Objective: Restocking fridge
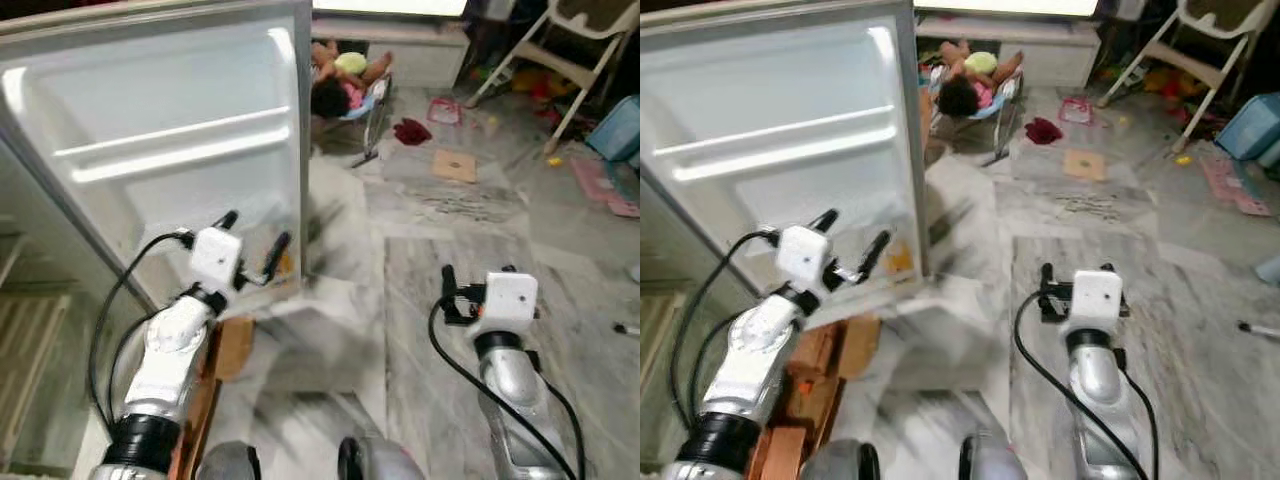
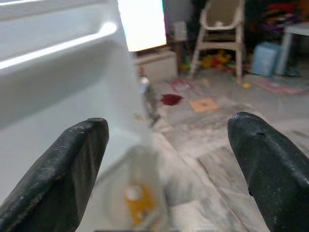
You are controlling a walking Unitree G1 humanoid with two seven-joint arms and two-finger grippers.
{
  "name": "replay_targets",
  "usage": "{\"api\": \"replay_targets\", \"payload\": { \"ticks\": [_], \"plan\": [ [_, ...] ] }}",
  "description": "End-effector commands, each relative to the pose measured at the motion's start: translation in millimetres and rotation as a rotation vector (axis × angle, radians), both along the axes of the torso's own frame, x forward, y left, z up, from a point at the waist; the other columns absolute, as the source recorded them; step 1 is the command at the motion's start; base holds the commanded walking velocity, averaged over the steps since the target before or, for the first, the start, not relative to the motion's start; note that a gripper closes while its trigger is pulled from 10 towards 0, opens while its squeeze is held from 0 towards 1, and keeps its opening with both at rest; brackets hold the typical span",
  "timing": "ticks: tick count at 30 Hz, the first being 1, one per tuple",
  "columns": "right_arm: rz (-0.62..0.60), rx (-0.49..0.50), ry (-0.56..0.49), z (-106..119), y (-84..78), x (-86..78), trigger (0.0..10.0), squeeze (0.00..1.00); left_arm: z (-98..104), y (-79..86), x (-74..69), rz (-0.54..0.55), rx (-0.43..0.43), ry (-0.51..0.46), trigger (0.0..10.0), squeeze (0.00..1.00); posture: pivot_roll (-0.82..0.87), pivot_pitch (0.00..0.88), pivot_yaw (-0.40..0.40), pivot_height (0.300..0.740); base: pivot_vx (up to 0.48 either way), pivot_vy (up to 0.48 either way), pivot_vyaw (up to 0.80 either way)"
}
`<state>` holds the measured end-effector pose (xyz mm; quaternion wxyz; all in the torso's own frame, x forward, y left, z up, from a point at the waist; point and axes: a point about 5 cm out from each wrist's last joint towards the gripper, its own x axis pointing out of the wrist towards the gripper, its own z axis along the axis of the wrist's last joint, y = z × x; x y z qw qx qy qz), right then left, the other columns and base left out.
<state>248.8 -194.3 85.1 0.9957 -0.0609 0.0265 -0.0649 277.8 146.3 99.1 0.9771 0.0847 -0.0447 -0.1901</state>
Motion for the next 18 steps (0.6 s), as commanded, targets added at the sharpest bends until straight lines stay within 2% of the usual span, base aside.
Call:
{"api": "replay_targets", "payload": {
  "ticks": [1, 9, 15, 18],
  "plan": [
    [-0.01, -0.014, -0.001, 0.8, -5.3, 0.6, 10.0, 0.0, 9.1, -2.3, -0.4, 0.018, -0.005, -0.016, 10.0, 0.0, 0.01, 0.135, -0.017, 0.74, 0.0, -0.458, -0.8],
    [0.001, -0.007, -0.005, 1.5, 1.0, 2.5, 10.0, 0.0, 2.7, -2.9, -6.7, 0.049, -0.024, 0.013, 10.0, 0.0, 0.0, 0.141, -0.04, 0.74, 0.0, -0.442, -0.8],
    [-0.002, -0.003, -0.001, 0.5, -0.3, 2.1, 10.0, 0.0, 0.6, -4.3, -8.4, 0.048, -0.02, 0.033, 10.0, 0.0, -0.02, 0.13, -0.04, 0.74, 0.311, -0.354, -0.8],
    [-0.001, -0.014, -0.006, 1.0, -0.2, 1.1, 10.0, 0.0, -2.7, -5.7, -8.9, 0.045, -0.013, 0.043, 10.0, 0.0, -0.03, 0.117, -0.03, 0.74, 0.43, 0.0, -0.8]
  ]
}}
